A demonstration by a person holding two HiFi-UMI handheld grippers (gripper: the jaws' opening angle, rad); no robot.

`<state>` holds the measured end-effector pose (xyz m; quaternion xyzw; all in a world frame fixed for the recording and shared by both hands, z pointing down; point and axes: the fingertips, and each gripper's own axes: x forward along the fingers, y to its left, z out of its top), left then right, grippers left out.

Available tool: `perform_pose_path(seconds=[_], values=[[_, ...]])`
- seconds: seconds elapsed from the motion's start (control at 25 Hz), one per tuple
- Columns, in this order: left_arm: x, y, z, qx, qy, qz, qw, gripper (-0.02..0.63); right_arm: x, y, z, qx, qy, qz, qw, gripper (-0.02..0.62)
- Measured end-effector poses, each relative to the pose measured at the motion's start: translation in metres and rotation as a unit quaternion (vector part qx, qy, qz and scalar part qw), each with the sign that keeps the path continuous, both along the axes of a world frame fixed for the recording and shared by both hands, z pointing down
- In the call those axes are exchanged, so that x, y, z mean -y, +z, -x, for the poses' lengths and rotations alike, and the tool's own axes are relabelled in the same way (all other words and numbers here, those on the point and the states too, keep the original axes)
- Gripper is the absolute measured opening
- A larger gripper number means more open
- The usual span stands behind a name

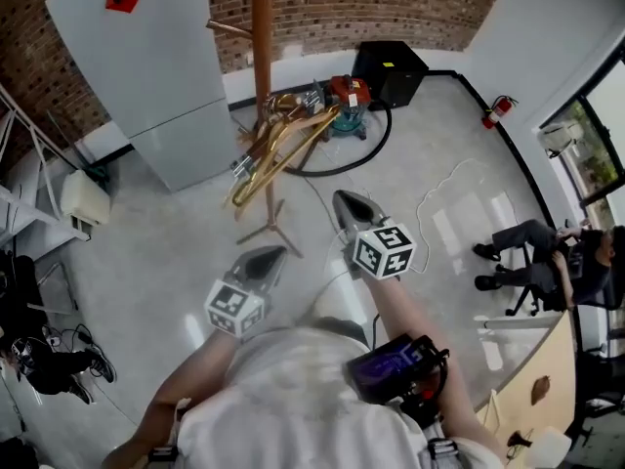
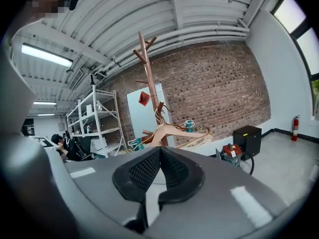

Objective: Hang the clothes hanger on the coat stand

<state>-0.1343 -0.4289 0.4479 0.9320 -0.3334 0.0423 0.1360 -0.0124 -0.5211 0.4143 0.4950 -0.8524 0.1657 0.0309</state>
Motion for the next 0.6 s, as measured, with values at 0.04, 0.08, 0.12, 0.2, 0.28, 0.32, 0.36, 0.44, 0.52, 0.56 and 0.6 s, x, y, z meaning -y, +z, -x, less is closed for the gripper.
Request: perform_pose_path(seconds=[0.04,0.08,0.12,0.2,0.28,0.32,0.36,0.44,0.52,0.56,0.6], values=[[-0.002,0.000,-0.002,-0.002,0.004,0.002,1.0000,0.002,-0.012,0.002,-0.004,-0.003,-0.001,0.001,1.000,0.014],[-0.004,-0.001,-0.004,-0.005,0.006,0.002,1.0000,0.002,-0.023,0.004,-0.007,-0.005,-0.003,0.002,1.000,0.014],[-0.004,-0.001,-0.006,-0.006,0.007,0.001,1.0000,0.002,-0.031,0.006,-0.011,-0.007,-0.006,0.000,1.000,0.014],[-0.001,-0.002,-0.009,-0.007,0.005,-0.005,1.0000,0.002,-0.043,0.009,-0.017,-0.009,-0.015,-0.005,1.000,0.014],[-0.003,-0.001,-0.013,-0.006,0.003,-0.006,1.0000,0.002,-0.059,0.016,-0.024,-0.010,-0.021,-0.005,1.000,0.014],[-0.006,0.000,-0.016,-0.005,0.003,-0.003,1.0000,0.002,-0.069,0.020,-0.029,-0.008,-0.022,-0.003,1.000,0.014],[-0.010,0.001,-0.018,-0.004,0.003,0.000,1.0000,0.002,-0.080,0.025,-0.035,-0.005,-0.020,0.001,1.000,0.014],[-0.018,0.001,-0.021,-0.002,0.004,0.003,1.0000,0.002,-0.100,0.030,-0.046,0.002,-0.014,0.008,1.000,0.014],[-0.020,-0.004,-0.022,-0.001,0.004,-0.001,1.0000,0.002,-0.111,0.029,-0.056,0.005,-0.008,0.004,1.000,0.014],[-0.020,-0.009,-0.023,0.000,0.003,-0.005,1.0000,0.002,-0.114,0.028,-0.059,0.004,-0.008,0.000,1.000,0.014],[-0.021,-0.012,-0.025,0.001,0.002,-0.008,1.0000,0.002,-0.117,0.025,-0.062,0.004,-0.007,-0.003,1.000,0.014]])
